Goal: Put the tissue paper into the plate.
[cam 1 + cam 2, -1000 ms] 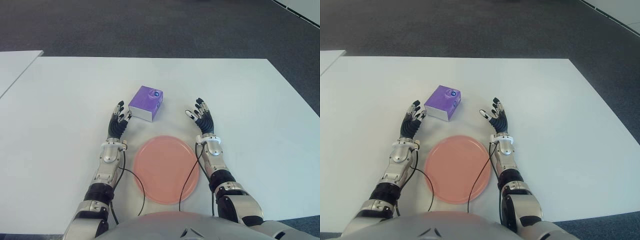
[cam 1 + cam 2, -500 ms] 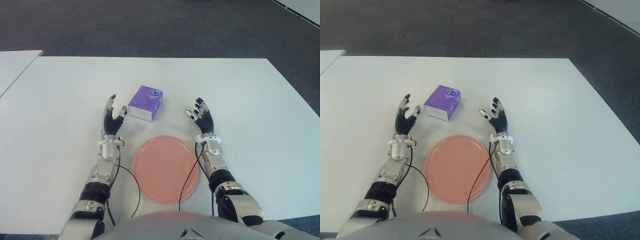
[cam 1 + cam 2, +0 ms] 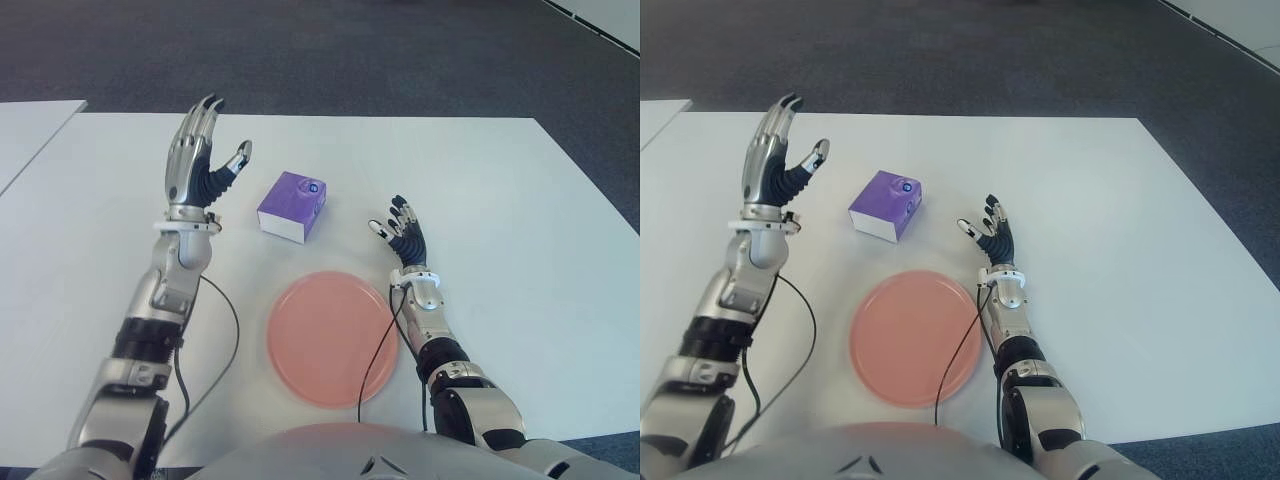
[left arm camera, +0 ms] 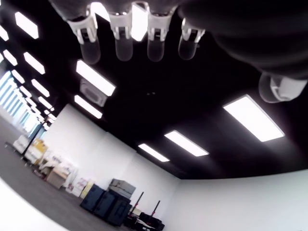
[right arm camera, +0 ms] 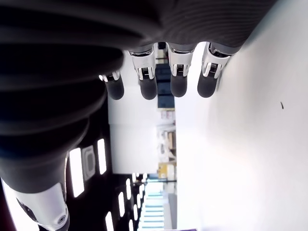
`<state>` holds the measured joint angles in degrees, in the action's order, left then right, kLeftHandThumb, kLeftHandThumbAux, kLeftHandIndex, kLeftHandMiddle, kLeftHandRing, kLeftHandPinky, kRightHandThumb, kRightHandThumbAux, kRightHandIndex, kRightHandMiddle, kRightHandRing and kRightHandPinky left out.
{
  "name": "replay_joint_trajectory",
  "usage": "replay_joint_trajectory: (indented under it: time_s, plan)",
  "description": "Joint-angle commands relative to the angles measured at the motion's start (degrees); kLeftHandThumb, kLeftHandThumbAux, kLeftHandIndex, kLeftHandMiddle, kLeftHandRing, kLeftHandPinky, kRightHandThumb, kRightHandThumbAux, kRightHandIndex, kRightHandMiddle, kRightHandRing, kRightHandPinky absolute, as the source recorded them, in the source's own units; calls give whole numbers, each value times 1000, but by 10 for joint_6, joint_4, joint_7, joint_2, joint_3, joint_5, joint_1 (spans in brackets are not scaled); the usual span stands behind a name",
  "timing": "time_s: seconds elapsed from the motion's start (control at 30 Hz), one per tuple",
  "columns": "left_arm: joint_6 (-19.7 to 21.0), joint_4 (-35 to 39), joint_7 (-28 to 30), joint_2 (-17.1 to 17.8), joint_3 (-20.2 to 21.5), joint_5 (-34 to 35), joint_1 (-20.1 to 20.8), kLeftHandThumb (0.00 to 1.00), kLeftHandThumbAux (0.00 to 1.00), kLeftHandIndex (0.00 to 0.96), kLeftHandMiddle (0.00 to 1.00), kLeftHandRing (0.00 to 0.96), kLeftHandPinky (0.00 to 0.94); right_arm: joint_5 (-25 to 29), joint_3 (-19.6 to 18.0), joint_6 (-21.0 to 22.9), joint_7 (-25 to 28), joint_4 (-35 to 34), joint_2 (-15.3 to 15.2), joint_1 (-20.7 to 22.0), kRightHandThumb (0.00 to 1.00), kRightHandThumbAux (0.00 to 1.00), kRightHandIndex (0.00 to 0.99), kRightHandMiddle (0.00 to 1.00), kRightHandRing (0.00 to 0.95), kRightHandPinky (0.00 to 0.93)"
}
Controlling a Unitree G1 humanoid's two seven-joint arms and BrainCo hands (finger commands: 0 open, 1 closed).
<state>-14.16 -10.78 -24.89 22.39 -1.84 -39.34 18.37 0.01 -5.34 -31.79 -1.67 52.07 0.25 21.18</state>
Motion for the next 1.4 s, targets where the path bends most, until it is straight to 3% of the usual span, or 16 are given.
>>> replay_joint_trajectory:
  time_s: [0.03, 0.37, 0.63, 0.8, 0.97, 1.2, 1.4]
  plan:
    - [-26, -36, -15, 31, -26, -33, 32, 228, 118, 0, 0, 0, 0, 3, -1, 24, -5, 25, 7, -20, 57, 727, 0, 0, 0, 0]
    - [-29, -35, 5, 72, -48, -53, 64, 232, 65, 0, 0, 0, 0, 2, -2, 19, -7, 33, 8, -15, 65, 721, 0, 0, 0, 0]
    - [-27, -38, 42, 84, -72, -60, 89, 209, 111, 0, 0, 0, 0, 7, -4, 18, -3, 42, 10, -10, 68, 735, 0, 0, 0, 3]
    - [-68, -130, 40, 77, -145, -98, 129, 217, 154, 0, 0, 0, 0, 10, -6, 20, 1, 51, 11, -4, 76, 744, 0, 0, 0, 6]
    - [-105, -191, 55, 88, -183, -101, 153, 236, 167, 0, 0, 0, 0, 10, -8, 23, 1, 58, 11, 0, 79, 742, 0, 0, 0, 3]
    - [-176, -328, -1, 107, -262, -169, 220, 237, 165, 0, 0, 0, 0, 5, -6, 37, -2, 62, 9, 5, 77, 740, 0, 0, 0, 0]
    - [-219, -391, -23, 119, -305, -196, 257, 219, 148, 0, 0, 0, 0, -2, 0, 41, -8, 62, 8, 3, 88, 728, 0, 0, 0, 0]
